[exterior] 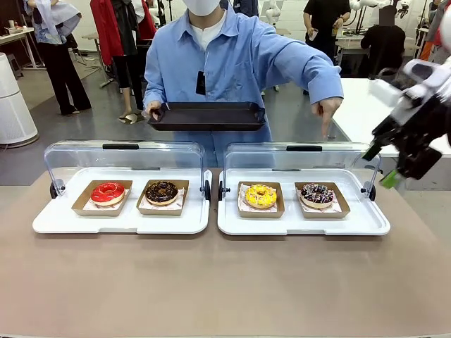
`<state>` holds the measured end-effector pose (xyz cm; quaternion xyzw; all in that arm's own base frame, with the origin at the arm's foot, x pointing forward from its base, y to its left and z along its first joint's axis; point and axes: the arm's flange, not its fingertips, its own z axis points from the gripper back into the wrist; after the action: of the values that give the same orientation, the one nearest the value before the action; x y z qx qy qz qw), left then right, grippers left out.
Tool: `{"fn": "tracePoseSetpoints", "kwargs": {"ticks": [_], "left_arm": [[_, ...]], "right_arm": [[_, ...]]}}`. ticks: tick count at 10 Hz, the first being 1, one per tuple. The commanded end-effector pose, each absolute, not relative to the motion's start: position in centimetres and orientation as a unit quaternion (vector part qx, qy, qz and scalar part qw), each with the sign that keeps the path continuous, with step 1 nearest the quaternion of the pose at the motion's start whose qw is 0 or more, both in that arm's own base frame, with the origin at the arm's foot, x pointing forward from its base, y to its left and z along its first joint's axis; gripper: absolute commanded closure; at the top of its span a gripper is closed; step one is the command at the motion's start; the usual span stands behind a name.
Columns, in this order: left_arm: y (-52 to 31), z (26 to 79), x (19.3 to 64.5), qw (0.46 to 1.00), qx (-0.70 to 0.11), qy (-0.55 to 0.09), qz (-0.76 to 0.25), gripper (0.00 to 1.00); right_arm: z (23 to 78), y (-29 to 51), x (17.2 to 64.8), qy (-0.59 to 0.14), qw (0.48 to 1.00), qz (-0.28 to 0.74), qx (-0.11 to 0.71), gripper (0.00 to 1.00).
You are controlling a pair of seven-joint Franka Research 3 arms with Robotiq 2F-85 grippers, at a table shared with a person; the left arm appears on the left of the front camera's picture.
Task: Provide the desired donut to the person.
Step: Pick up and lift the Paper togo box containing the Donut pointed at by the person.
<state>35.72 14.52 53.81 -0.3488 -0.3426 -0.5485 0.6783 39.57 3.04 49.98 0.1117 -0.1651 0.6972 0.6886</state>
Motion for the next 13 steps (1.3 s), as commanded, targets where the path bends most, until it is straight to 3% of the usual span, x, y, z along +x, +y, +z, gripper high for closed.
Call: {"fn": "tracePoseSetpoints", "kwargs": {"ticks": [1,4,5,13], "left_arm": [[14.6,53.8,35.8,0.669,-0.350,-0.357,-0.550,0.00],[14.6,53.8,35.8,0.669,-0.350,-0.357,-0.550,0.00],[14.6,53.8,35.8,0.669,-0.350,-0.357,-0.550,0.00],[14.6,53.8,35.8,0.669,-0.350,-0.357,-0.550,0.00]], "right_arm": [[46.8,4.3,41.3,-0.143,0.718,0.678,0.065,0.00],[44.9,5.1,43.3,-0.142,0.734,0.662,0.056,0.00],[44.9,4.5,43.3,-0.146,0.729,0.664,0.081,0.00],[44.0,6.0,42.9,-0.129,0.730,0.669,0.043,0.00]]}}
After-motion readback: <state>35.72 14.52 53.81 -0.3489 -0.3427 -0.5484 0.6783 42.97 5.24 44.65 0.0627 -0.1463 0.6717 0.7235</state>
